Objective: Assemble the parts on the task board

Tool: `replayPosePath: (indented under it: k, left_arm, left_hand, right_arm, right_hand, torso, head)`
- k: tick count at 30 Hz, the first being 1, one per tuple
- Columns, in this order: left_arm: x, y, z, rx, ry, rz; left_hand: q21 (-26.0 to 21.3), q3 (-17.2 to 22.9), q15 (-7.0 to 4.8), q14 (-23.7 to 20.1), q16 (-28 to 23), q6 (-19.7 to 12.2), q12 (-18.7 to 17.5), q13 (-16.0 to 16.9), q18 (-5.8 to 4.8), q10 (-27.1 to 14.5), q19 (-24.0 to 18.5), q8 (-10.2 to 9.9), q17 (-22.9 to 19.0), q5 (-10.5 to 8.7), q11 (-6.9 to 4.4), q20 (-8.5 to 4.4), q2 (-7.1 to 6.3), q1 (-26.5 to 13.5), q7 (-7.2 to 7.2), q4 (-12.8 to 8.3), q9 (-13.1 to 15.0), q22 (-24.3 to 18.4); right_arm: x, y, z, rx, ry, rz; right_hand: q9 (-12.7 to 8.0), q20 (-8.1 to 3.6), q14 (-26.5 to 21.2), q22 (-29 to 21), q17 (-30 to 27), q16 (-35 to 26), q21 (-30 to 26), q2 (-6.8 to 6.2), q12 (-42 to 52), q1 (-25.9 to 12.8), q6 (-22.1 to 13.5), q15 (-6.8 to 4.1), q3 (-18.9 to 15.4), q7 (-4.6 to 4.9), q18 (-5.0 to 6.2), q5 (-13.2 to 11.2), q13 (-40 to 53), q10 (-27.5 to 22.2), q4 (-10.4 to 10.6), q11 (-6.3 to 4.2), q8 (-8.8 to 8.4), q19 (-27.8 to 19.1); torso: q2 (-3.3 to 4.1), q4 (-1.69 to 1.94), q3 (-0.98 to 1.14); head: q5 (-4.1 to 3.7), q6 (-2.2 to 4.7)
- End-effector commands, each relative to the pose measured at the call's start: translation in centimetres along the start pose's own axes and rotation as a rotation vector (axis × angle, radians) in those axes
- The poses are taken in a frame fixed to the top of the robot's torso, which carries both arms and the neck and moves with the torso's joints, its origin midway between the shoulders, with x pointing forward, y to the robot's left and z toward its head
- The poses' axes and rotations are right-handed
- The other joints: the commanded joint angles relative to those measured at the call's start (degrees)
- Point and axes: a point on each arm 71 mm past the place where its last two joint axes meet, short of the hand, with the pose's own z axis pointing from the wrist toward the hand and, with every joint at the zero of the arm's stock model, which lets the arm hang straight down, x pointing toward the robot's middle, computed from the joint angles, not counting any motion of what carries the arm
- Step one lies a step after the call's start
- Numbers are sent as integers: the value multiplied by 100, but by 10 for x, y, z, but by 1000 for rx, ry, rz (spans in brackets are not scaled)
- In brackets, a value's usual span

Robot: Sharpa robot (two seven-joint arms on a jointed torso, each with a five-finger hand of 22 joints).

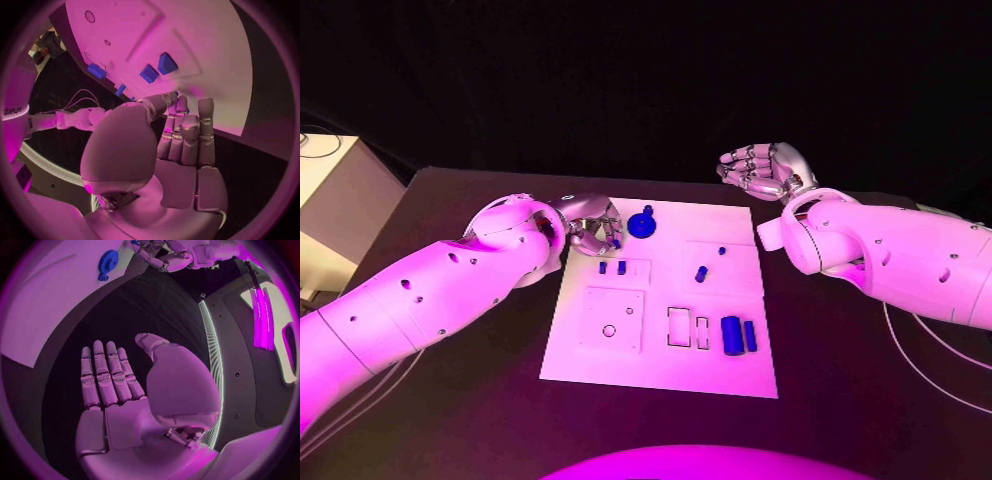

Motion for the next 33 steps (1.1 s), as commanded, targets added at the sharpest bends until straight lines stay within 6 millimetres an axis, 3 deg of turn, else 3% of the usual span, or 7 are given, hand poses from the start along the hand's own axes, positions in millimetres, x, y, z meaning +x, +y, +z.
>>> replayPosePath:
  k: [1,24,33]
  left_arm:
    - [2,-3,1,2,26,2]
    - [5,-3,3,-9,51,8]
    - [6,-3,4,-12,58,14]
  left_hand:
    - [0,-34,-7,32,38,40,-30,8,-73,35,-23,21,5,34,-4,-7,9,-54,-8,13,8,-3]
    - [-20,-106,-28,33,68,89,-23,75,-71,114,-58,24,58,21,-37,-24,12,-67,-37,-1,30,-24]
    - [-38,-239,-66,44,138,95,153,255,-71,76,-83,10,159,15,-88,-55,31,-65,-77,-30,42,-39]
  right_arm:
    - [1,1,0,-17,15,3]
    - [1,1,0,-16,14,2]
    - [1,0,0,-15,14,2]
  right_hand:
    - [-7,-12,-5,-7,-6,-23,9,31,27,25,-51,18,19,330,47,27,-9,5,-23,20,35,-43]
    - [-7,-12,-5,-7,-6,-23,9,31,27,25,-51,18,19,330,47,27,-9,5,-23,20,35,-43]
    - [-7,-12,-5,-7,-6,-23,9,31,27,25,-51,18,19,330,47,27,-9,5,-23,20,35,-43]
  torso:
    - [1,1,-2]
    - [4,0,-6]
    - [7,-3,-2]
  head:
    - [-1,-4]
    - [-2,-24]
    - [-5,-37]
